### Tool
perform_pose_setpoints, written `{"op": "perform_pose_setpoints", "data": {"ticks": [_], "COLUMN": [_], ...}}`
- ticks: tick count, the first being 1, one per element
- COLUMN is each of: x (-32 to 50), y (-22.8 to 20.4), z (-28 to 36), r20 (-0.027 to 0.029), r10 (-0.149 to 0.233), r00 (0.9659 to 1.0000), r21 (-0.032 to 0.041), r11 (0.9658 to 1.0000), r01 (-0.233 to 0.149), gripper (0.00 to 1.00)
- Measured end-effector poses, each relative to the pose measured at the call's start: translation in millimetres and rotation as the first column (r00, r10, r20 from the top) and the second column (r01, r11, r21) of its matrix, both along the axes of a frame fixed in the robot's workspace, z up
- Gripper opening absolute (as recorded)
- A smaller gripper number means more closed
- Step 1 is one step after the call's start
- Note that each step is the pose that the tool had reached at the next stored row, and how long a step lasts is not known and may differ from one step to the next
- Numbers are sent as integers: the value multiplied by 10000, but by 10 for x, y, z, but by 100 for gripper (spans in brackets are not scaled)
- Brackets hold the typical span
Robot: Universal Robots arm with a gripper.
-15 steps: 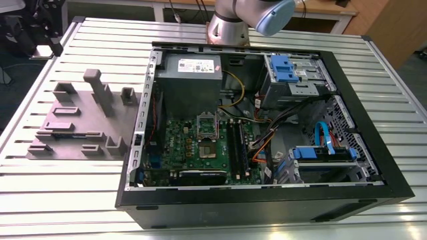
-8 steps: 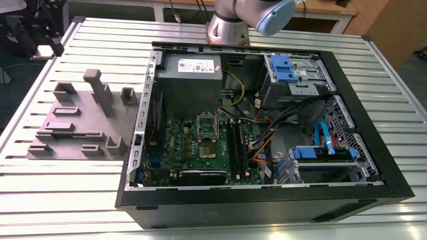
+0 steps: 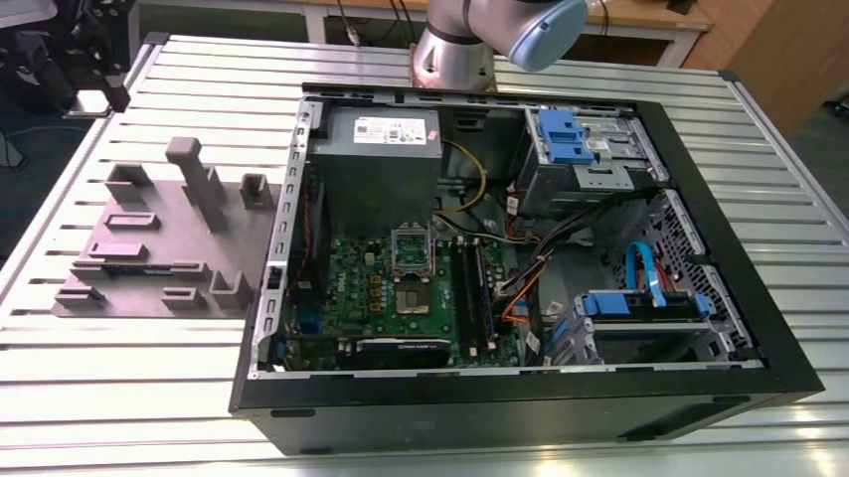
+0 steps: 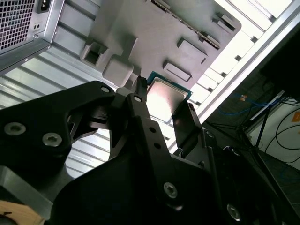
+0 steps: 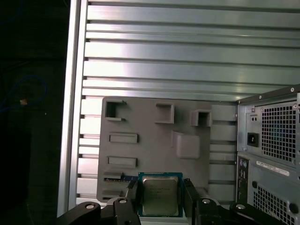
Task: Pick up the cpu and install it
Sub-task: 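Pick up the cpu and move it towards the insertion slot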
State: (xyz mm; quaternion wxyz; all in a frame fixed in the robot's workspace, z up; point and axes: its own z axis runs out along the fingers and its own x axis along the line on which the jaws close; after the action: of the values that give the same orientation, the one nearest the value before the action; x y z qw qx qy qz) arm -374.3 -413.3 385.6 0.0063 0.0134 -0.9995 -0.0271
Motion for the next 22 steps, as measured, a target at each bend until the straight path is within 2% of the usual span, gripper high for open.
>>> {"op": "perform_pose_setpoints", "data": {"ticks": [3, 8, 14, 22], "x": [33, 148, 197, 335], "y": [0, 0, 0, -12], "z": [0, 0, -1, -1], "r20": [0, -1, -1, -2], "r10": [0, 1, -4, -20], "r00": [10000, 10000, 10000, 10000], "r21": [0, 0, 0, -1], "r11": [10000, 10000, 10000, 10000], "r01": [0, -1, 4, 20], "gripper": [47, 47, 47, 47]}}
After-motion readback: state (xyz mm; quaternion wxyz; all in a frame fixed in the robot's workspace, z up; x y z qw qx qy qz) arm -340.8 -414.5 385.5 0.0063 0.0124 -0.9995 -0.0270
